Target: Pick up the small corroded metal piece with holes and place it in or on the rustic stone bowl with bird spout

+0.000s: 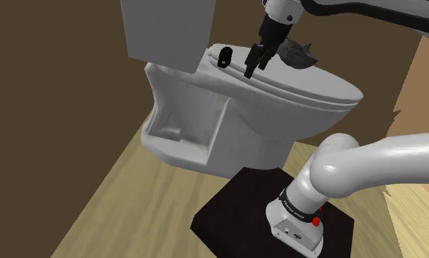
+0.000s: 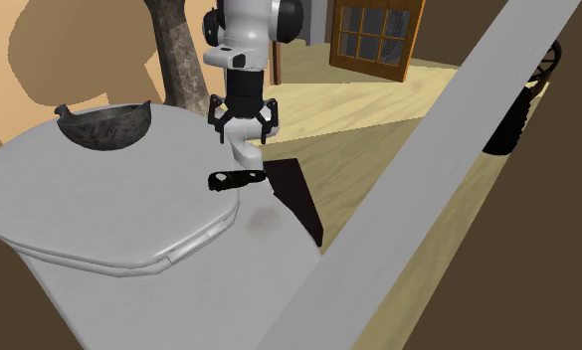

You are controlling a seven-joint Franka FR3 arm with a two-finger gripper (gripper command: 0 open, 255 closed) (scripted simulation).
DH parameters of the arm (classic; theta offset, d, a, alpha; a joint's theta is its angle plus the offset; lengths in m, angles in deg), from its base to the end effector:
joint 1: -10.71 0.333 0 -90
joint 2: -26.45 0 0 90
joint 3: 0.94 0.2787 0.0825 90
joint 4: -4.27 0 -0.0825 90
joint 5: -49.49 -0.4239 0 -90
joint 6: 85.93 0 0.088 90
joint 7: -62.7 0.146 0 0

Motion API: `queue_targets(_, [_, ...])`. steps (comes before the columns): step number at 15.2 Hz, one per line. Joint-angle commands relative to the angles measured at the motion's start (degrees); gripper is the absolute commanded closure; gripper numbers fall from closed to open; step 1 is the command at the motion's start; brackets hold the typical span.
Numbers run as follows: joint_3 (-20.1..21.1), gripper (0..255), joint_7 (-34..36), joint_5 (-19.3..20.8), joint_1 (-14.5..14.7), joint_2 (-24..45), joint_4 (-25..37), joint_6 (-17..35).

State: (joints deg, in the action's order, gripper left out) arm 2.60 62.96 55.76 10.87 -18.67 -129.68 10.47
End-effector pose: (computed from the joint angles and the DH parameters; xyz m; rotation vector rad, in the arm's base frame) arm 0.3893 0.0127 0.5470 2.9842 0.0744 0.2019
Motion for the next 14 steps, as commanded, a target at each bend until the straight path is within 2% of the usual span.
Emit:
queue_targets(1, [0.0, 0, 0.0, 0.0, 0.0, 0.0, 0.0, 0.0])
queue_targets(6, [11.2, 0, 25.6, 2.3, -8.7, 11.9, 10.5, 0.6])
queue_targets(11, [20.7, 0, 51.1, 9.1, -17.3, 26.2, 25.9, -5.1])
queue_targets(12, [21.7, 0, 54.2, 10.2, -18.1, 28.1, 28.1, -6.2])
queue_targets(14, [21.1, 0, 54.2, 10.2, -18.0, 27.7, 26.3, -4.7])
